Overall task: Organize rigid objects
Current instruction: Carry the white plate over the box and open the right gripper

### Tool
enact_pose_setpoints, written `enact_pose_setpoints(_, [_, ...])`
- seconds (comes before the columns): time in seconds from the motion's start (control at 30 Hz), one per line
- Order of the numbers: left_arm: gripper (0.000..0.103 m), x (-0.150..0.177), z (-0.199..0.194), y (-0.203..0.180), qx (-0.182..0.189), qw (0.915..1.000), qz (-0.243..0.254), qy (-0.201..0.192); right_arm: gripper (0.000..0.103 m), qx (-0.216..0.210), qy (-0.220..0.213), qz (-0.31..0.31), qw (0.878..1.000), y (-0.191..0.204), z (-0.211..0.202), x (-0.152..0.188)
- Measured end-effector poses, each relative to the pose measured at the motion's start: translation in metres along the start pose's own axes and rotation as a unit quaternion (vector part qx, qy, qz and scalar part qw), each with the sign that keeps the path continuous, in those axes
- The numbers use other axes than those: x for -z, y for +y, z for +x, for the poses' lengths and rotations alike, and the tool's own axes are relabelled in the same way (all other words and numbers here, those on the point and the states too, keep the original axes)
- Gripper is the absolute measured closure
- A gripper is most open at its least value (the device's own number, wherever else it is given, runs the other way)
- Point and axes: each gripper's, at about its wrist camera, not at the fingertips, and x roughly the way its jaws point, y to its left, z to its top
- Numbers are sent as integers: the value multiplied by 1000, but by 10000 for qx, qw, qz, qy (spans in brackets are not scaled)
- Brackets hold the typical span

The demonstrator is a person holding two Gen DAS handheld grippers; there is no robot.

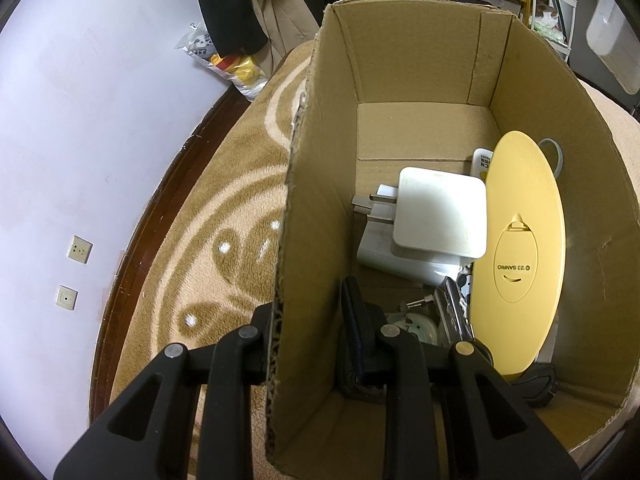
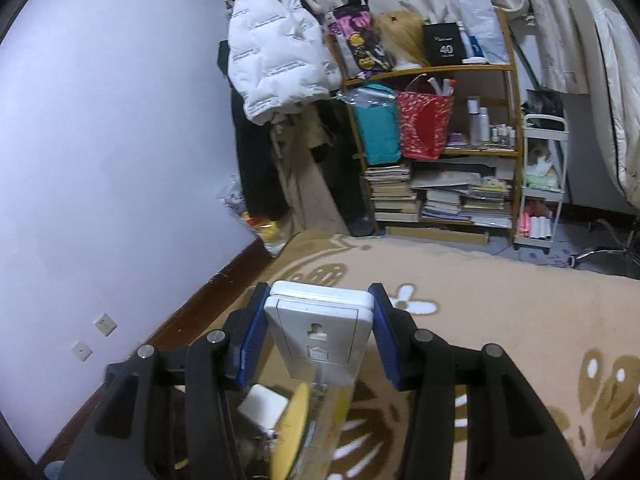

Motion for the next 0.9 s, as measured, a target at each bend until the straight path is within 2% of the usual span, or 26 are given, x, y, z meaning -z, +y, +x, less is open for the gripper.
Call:
enact_pose_setpoints(0.13, [79,0,0,0,-1,10000,0,-1,51,-254,128,-1,9996,13,6,8])
enact_pose_setpoints(0.33, [79,0,1,0,4,10000,3,2,51,-400,452,-55,9982,27,25,24])
enact_pose_setpoints(0.63, [79,0,0,0,3,10000,0,1,51,-401,520,89,9978,27,32,33])
enact_pose_setpoints(0.73, [79,0,0,0,7,10000,2,5,51,-592,631,344,9957,21,37,34])
enact_pose_setpoints(0.9, [79,1,2,-1,6,10000,1,1,51,-472,691,234,9962,22,44,37])
